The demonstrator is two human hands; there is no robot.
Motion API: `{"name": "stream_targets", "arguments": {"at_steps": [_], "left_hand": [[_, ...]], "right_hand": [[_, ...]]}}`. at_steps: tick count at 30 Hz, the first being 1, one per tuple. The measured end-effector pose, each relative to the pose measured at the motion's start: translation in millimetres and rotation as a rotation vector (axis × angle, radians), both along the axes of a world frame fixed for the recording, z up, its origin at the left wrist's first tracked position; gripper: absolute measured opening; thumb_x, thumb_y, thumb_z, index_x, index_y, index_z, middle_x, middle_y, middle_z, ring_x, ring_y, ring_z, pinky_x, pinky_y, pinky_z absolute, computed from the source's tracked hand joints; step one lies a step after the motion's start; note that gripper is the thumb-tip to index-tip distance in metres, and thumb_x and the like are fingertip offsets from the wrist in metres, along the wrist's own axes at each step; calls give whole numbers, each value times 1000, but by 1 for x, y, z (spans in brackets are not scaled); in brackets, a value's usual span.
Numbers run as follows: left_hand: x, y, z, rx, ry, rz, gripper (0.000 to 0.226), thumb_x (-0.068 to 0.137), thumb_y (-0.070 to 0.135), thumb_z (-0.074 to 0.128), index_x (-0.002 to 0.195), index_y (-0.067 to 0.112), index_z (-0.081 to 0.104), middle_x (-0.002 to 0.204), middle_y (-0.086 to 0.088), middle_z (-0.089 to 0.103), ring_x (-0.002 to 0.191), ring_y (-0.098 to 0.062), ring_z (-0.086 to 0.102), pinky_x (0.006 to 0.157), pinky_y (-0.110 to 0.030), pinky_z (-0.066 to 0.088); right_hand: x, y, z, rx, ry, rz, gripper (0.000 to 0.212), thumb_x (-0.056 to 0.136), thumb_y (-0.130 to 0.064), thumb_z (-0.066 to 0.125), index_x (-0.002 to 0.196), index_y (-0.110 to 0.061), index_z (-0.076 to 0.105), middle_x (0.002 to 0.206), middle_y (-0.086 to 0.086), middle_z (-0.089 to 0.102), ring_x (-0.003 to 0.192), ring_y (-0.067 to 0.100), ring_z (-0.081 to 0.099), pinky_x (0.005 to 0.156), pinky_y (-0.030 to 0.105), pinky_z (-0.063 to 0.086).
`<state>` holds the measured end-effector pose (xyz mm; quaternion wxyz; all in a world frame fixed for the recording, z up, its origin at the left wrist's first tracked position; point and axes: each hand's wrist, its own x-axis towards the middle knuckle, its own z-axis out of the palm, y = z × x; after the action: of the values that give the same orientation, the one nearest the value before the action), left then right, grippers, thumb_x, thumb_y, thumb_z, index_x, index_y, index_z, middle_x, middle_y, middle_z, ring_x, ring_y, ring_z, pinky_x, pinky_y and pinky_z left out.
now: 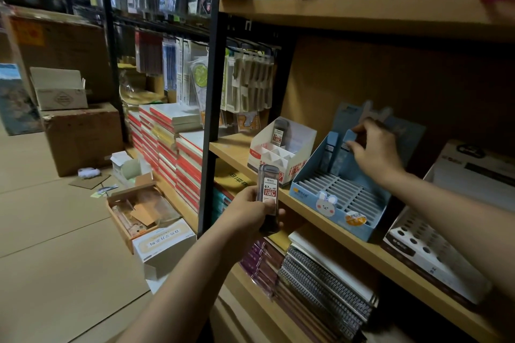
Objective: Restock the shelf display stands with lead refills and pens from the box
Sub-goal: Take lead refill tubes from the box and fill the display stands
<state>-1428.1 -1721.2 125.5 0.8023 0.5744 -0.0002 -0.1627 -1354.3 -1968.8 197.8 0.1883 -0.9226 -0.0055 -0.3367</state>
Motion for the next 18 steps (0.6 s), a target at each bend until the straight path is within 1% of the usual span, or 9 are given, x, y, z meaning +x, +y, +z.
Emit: {"name": "stream_targets", "arguments": {"at_steps": [4,7,9,12,15,17,18], "left_hand": [[3,0,-5,-5,12,-2,39,97,2,49,134,13,45,114,-13,56,97,-22,65,65,-30,58],[5,2,-8,-7,11,-4,40,97,3,50,135,13,45,114,-12,56,95,-21,65,62,-29,58],[5,2,-9,-6,1,-10,37,96,3,50,131,15,47,114,-12,57,94,-20,66,61,-28,58],[2,5,-11,-23,-2,-16,35,96,2,51,125,21,49,114,-12,57,94,-21,67,64,-30,58],[0,10,-10,-39,-27,-33,34,95,2,52,121,24,52,116,-12,59,95,-20,68,70,-31,58],[-2,15,-7,-40,-73,-35,34,95,3,52,122,23,54,116,-10,61,94,-18,69,71,-30,57],[-2,17,-6,-44,-94,-31,35,95,3,53,123,22,54,116,-10,61,93,-18,70,71,-29,57]], "right_hand": [[5,3,-4,-37,14,-35,22,87,-6,70,106,-2,60,108,19,63,101,30,61,77,27,44],[7,6,-2,-88,41,-77,22,86,-9,72,106,-5,63,105,18,65,97,32,63,79,38,54],[5,7,-1,-210,35,-154,22,86,-13,72,106,-7,64,106,18,65,96,36,63,78,42,56],[2,8,-5,-359,-2,-215,20,88,-14,70,105,-6,65,115,17,56,98,40,61,78,44,53],[-1,9,-3,-341,77,-232,23,91,-17,65,112,-8,66,119,15,52,101,39,60,83,47,53],[-6,12,2,-294,104,-232,30,93,-22,63,119,-8,63,122,14,52,104,38,59,85,45,51],[-9,16,4,-256,83,-203,33,93,-23,62,122,-8,61,122,14,52,103,34,58,83,42,50]]}}
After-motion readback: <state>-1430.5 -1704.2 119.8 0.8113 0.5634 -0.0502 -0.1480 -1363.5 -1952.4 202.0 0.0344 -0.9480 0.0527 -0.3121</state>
